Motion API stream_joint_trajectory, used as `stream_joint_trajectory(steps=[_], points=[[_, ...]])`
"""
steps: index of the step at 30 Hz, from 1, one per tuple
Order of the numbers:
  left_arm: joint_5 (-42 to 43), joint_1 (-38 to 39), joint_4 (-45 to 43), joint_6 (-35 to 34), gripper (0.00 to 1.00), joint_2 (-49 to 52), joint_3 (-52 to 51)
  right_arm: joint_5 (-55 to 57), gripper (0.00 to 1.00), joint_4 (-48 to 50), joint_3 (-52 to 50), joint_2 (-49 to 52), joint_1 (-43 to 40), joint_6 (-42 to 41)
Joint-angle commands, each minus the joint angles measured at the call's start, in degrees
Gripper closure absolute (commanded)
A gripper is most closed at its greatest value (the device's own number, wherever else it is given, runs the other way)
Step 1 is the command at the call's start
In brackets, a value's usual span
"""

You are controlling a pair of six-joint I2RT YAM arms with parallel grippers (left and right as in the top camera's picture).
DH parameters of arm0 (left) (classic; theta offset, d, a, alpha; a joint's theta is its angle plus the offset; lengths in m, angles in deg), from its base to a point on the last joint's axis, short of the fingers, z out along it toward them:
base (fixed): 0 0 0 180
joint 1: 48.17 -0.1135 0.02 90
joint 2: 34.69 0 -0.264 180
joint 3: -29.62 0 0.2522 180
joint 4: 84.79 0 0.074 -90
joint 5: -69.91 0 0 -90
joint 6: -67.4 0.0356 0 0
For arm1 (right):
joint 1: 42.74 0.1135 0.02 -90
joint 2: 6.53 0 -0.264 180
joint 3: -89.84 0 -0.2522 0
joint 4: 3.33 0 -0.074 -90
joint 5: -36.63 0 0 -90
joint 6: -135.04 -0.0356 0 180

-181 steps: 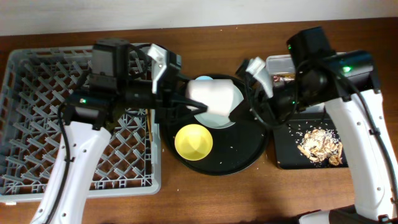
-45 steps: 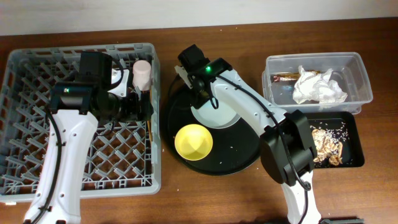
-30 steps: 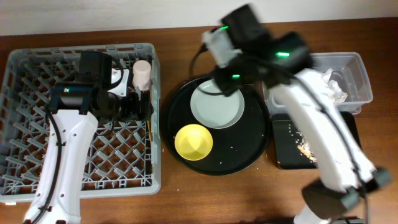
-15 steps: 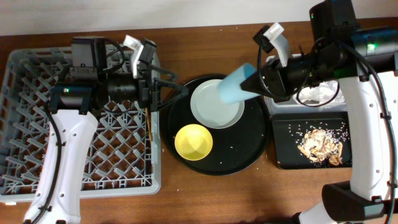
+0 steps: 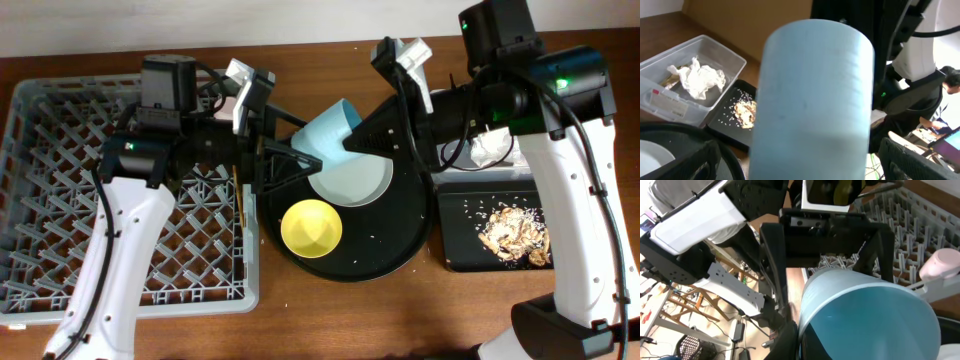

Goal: Sort waste into correct bins and load items into the dishwasher rack
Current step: 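Lift the blue cup and hand it to the left gripper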

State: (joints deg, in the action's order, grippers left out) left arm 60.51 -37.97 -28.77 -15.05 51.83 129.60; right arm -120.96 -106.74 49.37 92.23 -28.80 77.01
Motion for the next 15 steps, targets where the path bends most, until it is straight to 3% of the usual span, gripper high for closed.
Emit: stream_joint_trajectory(steps=[1, 5, 11, 12, 15], points=[[1.49, 0.31, -1.36, 1.09, 0.03, -4.28, 0.22, -2.71, 0.96, 0.61, -0.22, -1.01, 0.37, 0.63], [1.46, 0.31, -1.99, 1.09, 0.1, -6.86, 0.22, -2.97, 0.96, 0.76, -0.22, -1.01, 0.37, 0.63], [1.46, 0.31, -1.68, 1.09, 0.11, -7.85, 0.2, -7.89, 0.96, 2.69, -0.22, -1.01, 0.37, 0.63], [1.49, 0.31, -1.68, 1.09, 0.16, -7.85, 0.2, -7.93, 0.96, 2.64, -0.22, -1.01, 0.37, 0.63], [1.46, 0.31, -1.68, 1.09, 0.21, -7.85, 0.2, -8.83, 0.96, 2.49, -0.22, -1.01, 0.39, 0.63]])
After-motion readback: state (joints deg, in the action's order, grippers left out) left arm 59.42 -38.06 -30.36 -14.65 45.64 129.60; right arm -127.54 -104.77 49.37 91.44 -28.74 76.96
